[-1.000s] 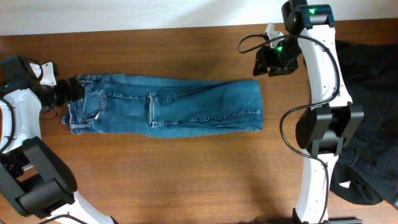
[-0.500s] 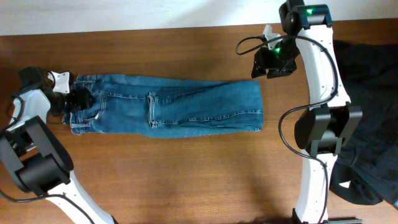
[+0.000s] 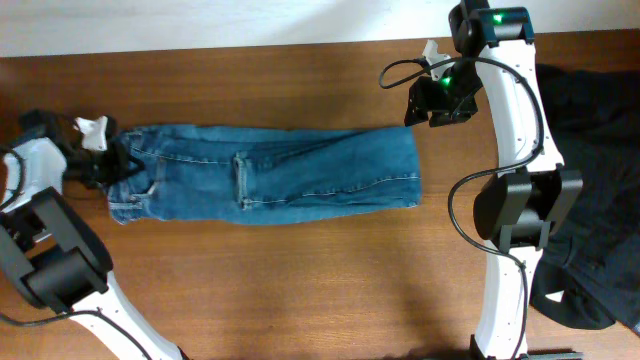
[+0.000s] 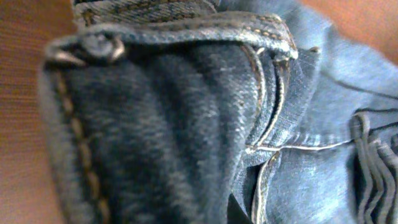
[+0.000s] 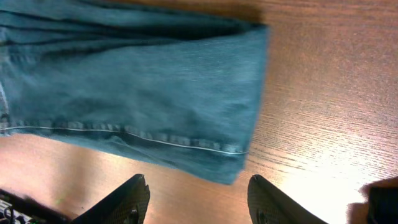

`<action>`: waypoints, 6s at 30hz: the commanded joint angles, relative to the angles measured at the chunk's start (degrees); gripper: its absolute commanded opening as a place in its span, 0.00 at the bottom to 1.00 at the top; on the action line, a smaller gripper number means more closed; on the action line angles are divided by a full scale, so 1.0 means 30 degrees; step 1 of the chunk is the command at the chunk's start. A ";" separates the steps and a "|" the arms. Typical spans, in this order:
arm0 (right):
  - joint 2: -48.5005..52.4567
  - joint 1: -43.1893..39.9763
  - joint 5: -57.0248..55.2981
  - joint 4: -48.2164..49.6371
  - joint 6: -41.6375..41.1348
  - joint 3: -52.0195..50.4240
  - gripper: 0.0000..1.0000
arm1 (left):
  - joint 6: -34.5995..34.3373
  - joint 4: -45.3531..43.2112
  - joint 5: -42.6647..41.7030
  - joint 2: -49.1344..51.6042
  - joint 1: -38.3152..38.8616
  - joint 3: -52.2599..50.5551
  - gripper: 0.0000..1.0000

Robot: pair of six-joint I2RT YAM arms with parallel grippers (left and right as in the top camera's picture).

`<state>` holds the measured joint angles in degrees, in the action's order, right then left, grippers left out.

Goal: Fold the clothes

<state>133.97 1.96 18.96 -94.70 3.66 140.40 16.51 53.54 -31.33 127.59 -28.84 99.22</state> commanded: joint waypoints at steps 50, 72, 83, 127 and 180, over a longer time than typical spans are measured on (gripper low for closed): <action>0.6076 0.6499 -0.0182 0.4728 -0.0087 -0.0124 0.30 | -0.2273 0.3614 0.2557 -0.4109 0.2280 0.8575 0.00; 0.6076 0.8480 -0.0022 0.4590 -0.2382 -0.0117 0.30 | -0.3147 0.4262 0.1872 -0.4401 0.3985 0.8845 0.00; 0.6076 0.8495 -0.0036 0.4583 -0.2390 -0.0117 0.30 | -0.4226 0.4422 0.1865 -0.4503 0.6346 0.8845 0.00; 0.3672 0.2375 -0.0619 -0.0583 -0.1953 0.6142 0.48 | -0.4430 0.5173 0.3898 -0.1982 1.3886 0.8801 0.00; -0.2951 0.3198 -0.0554 -0.0889 -0.2455 -0.2761 0.67 | -0.2623 0.5158 0.5559 -0.1800 0.7679 0.8801 0.90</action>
<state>132.18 11.99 19.42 -97.06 -3.22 134.26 9.32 68.99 -14.68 121.95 -5.93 124.42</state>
